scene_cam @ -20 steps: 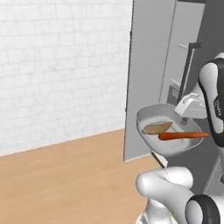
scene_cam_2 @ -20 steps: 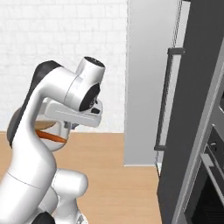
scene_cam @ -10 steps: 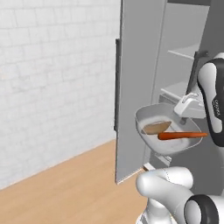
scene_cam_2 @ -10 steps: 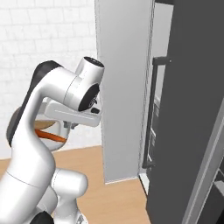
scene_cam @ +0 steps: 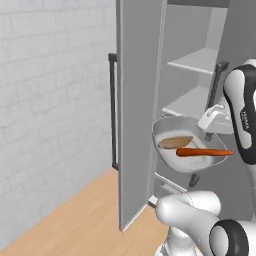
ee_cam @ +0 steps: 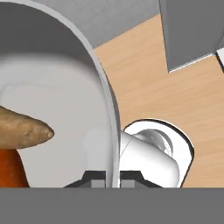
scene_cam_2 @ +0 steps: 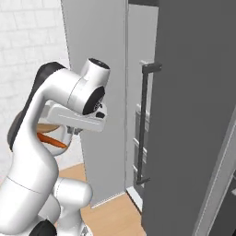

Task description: Take the meat container that has the fish and place it on the second highest rack of the freezer. Then take the vegetable container that has the sweet potato and carrot and place it on the highest rack of the freezer.

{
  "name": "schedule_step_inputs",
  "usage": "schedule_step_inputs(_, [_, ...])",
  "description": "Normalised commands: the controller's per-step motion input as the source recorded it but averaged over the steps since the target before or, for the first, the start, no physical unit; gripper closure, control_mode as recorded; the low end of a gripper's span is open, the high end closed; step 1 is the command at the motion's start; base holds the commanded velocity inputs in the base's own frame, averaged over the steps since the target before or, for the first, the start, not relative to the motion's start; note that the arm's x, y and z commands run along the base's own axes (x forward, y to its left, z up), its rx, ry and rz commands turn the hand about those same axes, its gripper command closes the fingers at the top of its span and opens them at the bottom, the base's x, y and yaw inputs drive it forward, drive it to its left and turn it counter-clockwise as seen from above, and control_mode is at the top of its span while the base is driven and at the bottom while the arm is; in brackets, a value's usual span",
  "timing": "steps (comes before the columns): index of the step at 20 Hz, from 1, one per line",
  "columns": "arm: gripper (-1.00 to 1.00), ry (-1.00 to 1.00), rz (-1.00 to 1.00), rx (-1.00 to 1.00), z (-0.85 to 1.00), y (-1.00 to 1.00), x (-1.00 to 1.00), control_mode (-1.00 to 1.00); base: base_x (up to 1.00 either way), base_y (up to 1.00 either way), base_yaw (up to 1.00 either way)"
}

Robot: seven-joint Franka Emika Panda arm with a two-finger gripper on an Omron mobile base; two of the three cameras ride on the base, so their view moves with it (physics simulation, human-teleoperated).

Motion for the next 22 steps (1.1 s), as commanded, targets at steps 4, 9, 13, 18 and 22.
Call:
schedule_step_inputs(4, [1.0,0.0,0.0,0.0,0.0,0.0,0.0,1.0,0.25,0.25,-0.54])
schedule_step_inputs(9, [1.0,0.0,0.0,0.0,0.0,0.0,0.0,1.0,0.13,0.25,-0.54])
schedule_step_inputs(13, [1.0,0.0,0.0,0.0,0.0,0.0,0.0,1.0,0.28,0.29,-0.52])
schedule_step_inputs(18, [1.0,0.0,0.0,0.0,0.0,0.0,0.0,1.0,0.31,0.38,-0.46])
schedule_step_inputs(22, [1.0,0.0,0.0,0.0,0.0,0.0,0.0,1.0,0.25,0.39,-0.35])
